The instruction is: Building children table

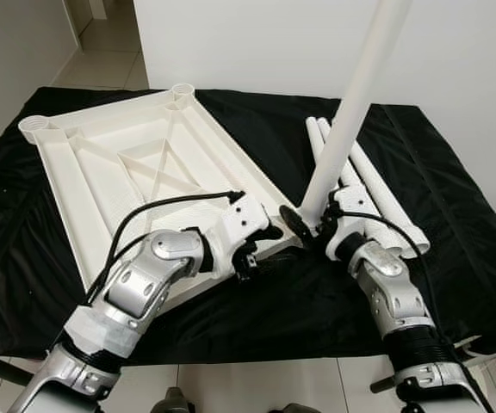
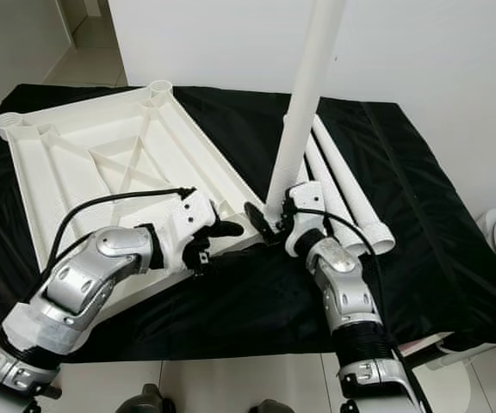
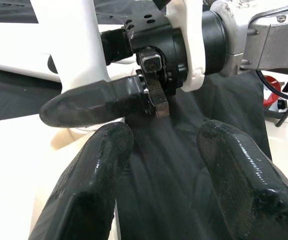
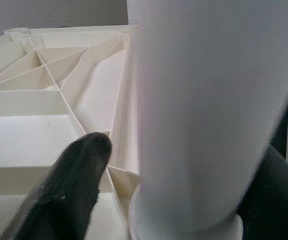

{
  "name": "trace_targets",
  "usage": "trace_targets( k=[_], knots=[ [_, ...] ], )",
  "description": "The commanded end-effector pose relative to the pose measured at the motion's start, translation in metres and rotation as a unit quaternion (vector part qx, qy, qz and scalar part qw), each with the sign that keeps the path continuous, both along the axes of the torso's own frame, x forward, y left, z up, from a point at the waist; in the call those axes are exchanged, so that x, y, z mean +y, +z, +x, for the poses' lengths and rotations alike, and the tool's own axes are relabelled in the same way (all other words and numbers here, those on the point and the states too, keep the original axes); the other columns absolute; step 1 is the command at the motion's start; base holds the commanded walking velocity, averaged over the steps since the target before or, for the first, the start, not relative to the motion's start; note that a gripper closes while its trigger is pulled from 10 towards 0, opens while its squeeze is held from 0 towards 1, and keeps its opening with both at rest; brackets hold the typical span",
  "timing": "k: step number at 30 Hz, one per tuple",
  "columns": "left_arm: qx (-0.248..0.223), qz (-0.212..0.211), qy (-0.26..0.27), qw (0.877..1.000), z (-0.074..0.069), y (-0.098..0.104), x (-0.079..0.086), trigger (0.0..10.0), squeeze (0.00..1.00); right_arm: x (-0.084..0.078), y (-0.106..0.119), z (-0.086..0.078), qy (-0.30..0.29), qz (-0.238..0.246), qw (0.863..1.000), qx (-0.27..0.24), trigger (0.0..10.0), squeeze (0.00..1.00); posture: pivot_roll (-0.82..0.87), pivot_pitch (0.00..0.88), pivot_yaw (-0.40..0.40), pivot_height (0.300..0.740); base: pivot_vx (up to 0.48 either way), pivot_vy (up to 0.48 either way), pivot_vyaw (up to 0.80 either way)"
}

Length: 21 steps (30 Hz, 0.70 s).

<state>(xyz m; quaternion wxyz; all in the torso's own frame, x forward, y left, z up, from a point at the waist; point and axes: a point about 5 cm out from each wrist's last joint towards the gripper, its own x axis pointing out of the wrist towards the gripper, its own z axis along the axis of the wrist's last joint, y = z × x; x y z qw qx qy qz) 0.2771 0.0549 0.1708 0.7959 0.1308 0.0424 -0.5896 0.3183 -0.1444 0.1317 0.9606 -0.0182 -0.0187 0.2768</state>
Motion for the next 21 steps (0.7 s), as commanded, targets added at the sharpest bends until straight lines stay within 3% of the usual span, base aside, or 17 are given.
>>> trace_targets(
  k=[1,9,19,20,21],
  knots=[
    [0.001,0.007,-0.024,1.0,0.0,0.001,-0.002,10.0,0.0,0.003,-0.01,-0.002,0.019,-0.002,1.0,0.019,0.0,0.0,0.02,0.0,-0.006,0.74,0.0,0.0,0.0],
    [0.002,0.008,-0.023,1.0,-0.001,-0.002,-0.002,10.0,0.0,0.002,-0.014,-0.003,0.018,-0.006,1.0,0.024,0.0,0.0,0.02,0.0,-0.009,0.74,0.0,0.0,0.0],
    [0.001,0.008,-0.015,1.0,0.0,-0.004,-0.003,10.0,0.0,0.002,-0.02,-0.009,-0.031,0.013,0.999,0.036,0.0,0.0,0.03,0.0,-0.021,0.74,0.0,0.0,0.0],
    [0.004,0.008,-0.009,1.0,0.001,-0.005,-0.001,10.0,0.0,0.006,-0.019,-0.01,-0.053,0.035,0.997,0.038,4.3,0.0,0.03,0.0,-0.026,0.74,0.0,0.0,0.0],
    [0.004,0.008,-0.009,1.0,0.001,-0.005,-0.001,10.0,0.0,0.006,-0.019,-0.01,-0.053,0.035,0.997,0.038,4.3,0.0,0.03,0.0,-0.026,0.74,0.0,0.0,0.0]
  ],
)
